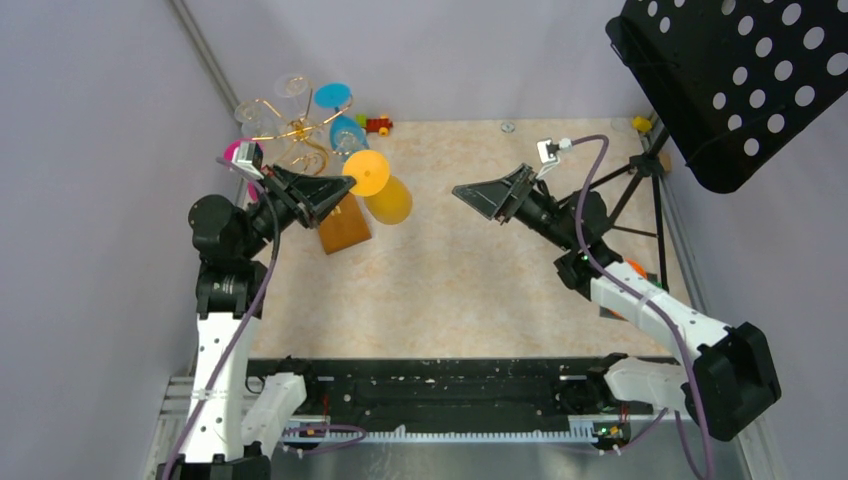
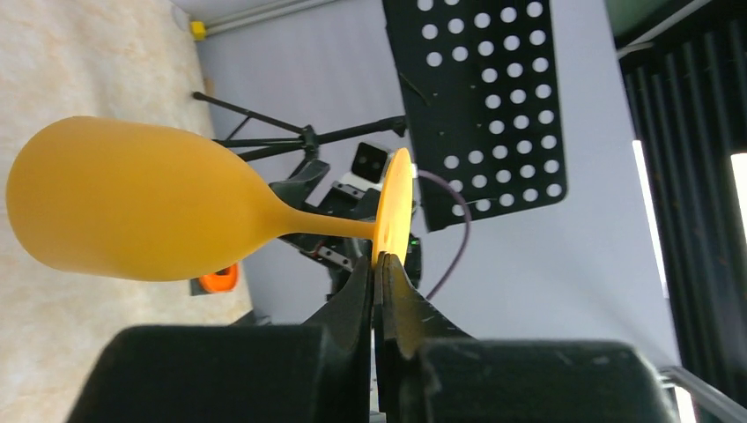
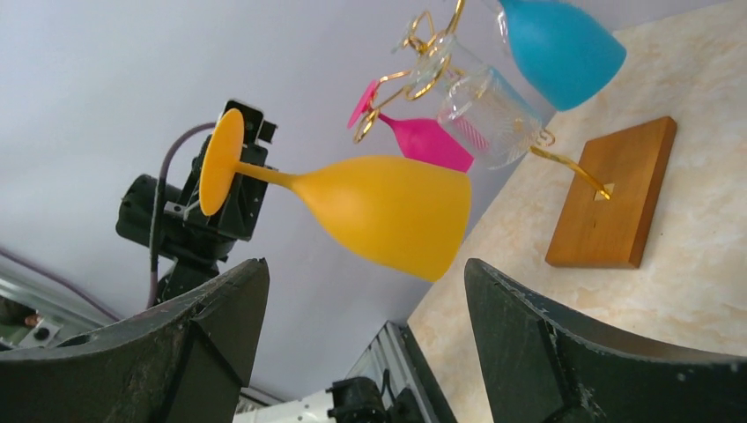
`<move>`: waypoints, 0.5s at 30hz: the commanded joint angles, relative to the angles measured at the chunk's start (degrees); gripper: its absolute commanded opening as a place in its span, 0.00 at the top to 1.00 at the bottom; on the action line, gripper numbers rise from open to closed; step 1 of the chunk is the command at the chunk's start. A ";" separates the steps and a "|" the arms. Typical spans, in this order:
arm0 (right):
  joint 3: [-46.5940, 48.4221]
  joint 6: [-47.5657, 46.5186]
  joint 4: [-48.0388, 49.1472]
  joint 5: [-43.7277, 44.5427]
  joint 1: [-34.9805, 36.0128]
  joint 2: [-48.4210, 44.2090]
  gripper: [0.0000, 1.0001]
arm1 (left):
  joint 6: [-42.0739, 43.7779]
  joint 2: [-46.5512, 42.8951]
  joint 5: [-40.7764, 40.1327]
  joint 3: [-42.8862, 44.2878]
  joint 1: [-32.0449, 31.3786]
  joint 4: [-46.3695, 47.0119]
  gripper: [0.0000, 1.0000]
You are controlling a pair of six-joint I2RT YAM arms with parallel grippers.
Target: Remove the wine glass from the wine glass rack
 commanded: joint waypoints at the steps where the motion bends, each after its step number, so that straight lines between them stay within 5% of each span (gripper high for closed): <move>1: -1.88 2.47 9.63 5.64 0.62 -2.64 0.17 | -11.27 0.37 0.28 0.68 -0.44 12.26 1.00; 6: -4.52 6.75 16.76 8.30 1.29 -1.66 0.17 | -22.08 1.95 -0.60 -0.84 -2.07 25.39 1.00; 15: -1.66 14.85 33.05 3.13 2.23 6.34 0.18 | -32.68 0.90 -5.47 -4.47 -2.82 33.52 1.00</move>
